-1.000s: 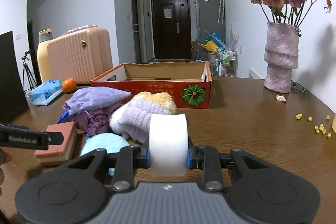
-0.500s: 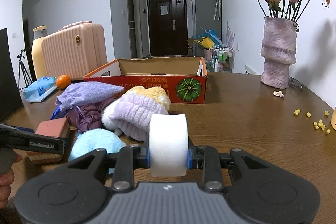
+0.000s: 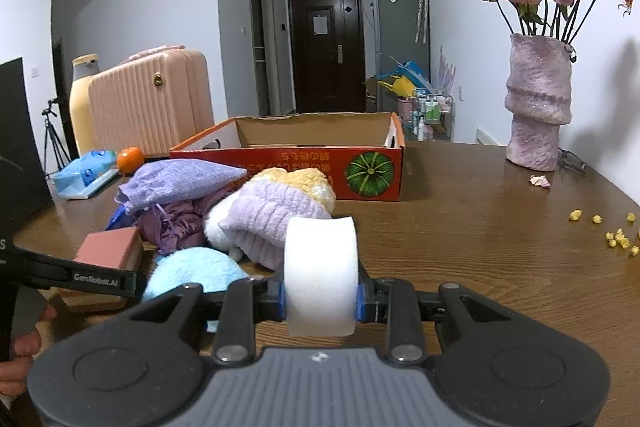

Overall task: Organize soft objects
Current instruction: 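Grasp the pink rectangular sponge with the left gripper while the right holds the white sponge, then lift both held sponges and carry them toward the cardboard box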

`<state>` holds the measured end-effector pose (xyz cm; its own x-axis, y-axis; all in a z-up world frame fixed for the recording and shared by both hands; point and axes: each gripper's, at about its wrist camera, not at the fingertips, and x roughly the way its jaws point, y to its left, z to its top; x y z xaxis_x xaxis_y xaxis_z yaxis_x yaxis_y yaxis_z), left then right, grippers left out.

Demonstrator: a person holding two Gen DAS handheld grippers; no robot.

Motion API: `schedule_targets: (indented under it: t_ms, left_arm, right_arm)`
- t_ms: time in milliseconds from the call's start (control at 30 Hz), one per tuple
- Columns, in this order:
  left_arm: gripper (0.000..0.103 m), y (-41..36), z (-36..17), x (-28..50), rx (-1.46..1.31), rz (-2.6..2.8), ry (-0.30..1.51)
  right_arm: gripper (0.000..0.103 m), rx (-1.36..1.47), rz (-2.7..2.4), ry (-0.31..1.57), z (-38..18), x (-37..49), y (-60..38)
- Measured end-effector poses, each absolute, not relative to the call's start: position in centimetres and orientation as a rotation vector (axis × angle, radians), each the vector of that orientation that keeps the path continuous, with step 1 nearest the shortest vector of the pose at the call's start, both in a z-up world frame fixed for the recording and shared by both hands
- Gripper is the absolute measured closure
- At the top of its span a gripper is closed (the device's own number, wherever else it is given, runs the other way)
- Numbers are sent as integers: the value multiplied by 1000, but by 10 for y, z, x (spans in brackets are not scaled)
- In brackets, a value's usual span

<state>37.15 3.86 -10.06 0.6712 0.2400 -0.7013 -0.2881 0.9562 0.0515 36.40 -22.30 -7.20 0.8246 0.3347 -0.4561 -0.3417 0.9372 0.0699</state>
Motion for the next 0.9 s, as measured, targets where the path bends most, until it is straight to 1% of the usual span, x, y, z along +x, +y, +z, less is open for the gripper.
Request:
schedule_targets:
  t_ms: [33,100,133,300,533,900]
  left_arm:
    - [6,41,-101,372,-81,293,784]
    - [21,44,-101,370,-108,284,784]
    - [22,44,-100,369,-105,285,777]
    - [24,42,-97,362,-107,273,756]
    - [25,40,-93,346,-123,262,737]
    - [25,32,-72,293,-106,240,595]
  right_arm:
    - [75,-14,363,480,-72,364,-223]
    - [75,-17,364,475,-72,363,-222]
    - [75,-18,364,473,-72,362,-222]
    - [75,-16,359,468,-72,363,-223]
    - [75,-20,356,436,-71,359,-224]
    - [75,-7,350,391,-67,345,-222]
